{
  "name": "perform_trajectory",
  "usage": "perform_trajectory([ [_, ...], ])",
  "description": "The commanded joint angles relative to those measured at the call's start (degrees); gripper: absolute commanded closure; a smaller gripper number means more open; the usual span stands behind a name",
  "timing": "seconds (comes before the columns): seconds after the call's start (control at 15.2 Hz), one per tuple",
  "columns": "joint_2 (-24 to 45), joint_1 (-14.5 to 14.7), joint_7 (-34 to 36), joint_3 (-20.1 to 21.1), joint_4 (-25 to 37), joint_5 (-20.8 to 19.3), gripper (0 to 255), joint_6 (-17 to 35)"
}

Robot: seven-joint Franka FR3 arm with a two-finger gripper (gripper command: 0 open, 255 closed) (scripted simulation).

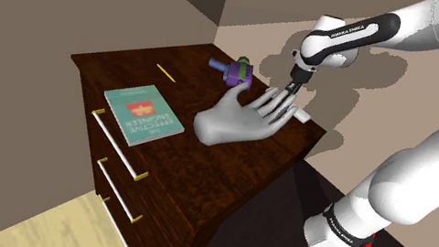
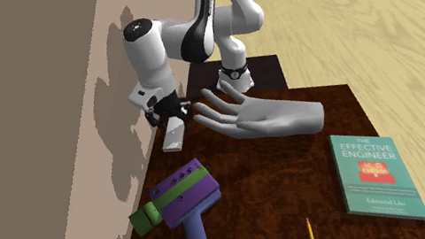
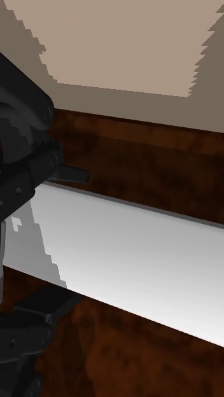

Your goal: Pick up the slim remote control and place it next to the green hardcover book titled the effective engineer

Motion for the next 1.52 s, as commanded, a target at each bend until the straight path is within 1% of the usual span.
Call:
perform_trajectory([
  [0.0,-1.14,-0.09,0.3,0.08,0.58,-0.51,255,-1.65],
  [0.73,-5.79,-0.24,1.62,0.91,5.04,-2.06,255,-10.5],
  [1.06,-2.27,3.15,7.31,4.68,8.38,0.25,255,-10.68],
  [1.45,3.4,7.0,13.55,8.54,14.56,2.74,255,-11.46],
])
